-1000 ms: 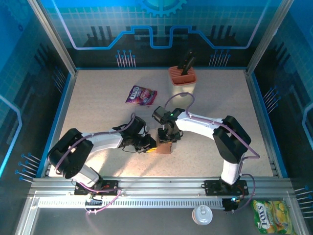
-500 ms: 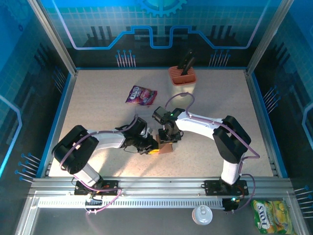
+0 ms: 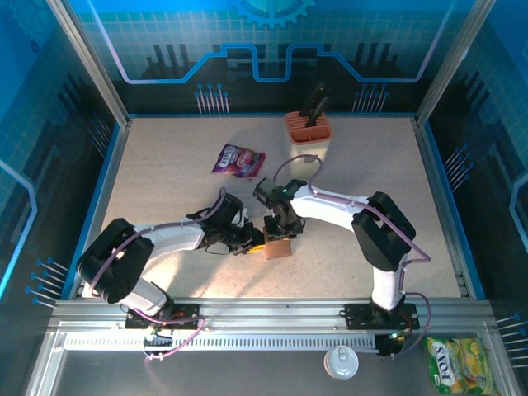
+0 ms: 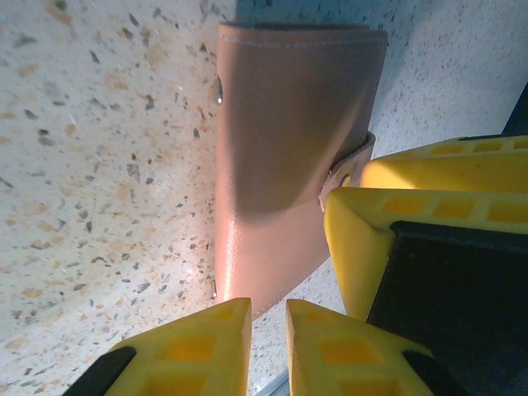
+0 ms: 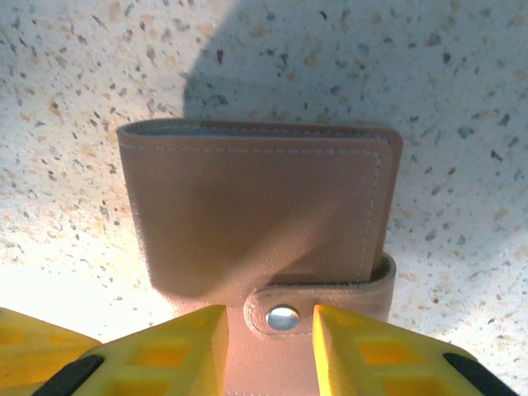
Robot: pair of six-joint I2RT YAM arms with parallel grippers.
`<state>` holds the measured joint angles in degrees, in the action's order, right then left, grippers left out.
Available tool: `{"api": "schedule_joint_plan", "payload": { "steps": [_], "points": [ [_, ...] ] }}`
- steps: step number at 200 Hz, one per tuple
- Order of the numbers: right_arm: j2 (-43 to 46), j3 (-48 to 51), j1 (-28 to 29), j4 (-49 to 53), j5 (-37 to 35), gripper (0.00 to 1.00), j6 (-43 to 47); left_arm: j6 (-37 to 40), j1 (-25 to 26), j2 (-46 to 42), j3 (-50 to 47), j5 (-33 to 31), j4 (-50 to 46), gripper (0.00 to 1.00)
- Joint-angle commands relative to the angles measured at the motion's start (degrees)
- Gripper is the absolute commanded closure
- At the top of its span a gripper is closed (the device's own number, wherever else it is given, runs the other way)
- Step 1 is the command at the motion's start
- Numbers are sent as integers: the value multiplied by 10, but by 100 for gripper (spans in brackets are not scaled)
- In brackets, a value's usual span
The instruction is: Take the credit cards out of the card holder
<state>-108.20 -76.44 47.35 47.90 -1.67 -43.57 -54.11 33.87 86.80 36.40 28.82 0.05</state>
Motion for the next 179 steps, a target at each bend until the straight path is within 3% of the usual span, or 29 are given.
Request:
{"api": "schedule_joint_plan", "payload": {
  "steps": [1,62,179],
  "points": [
    [-15,-20,9,32,-19,66,27,-9,-5,-13,-13,-8,-21,80],
    [-36,-22,9,31,-16,66,45,-15,-8,-10,-16,-10,-14,80],
    [-22,74,-24,-77,66,80,31,-28,-2,16,33,-4,-12,80]
  ]
}}
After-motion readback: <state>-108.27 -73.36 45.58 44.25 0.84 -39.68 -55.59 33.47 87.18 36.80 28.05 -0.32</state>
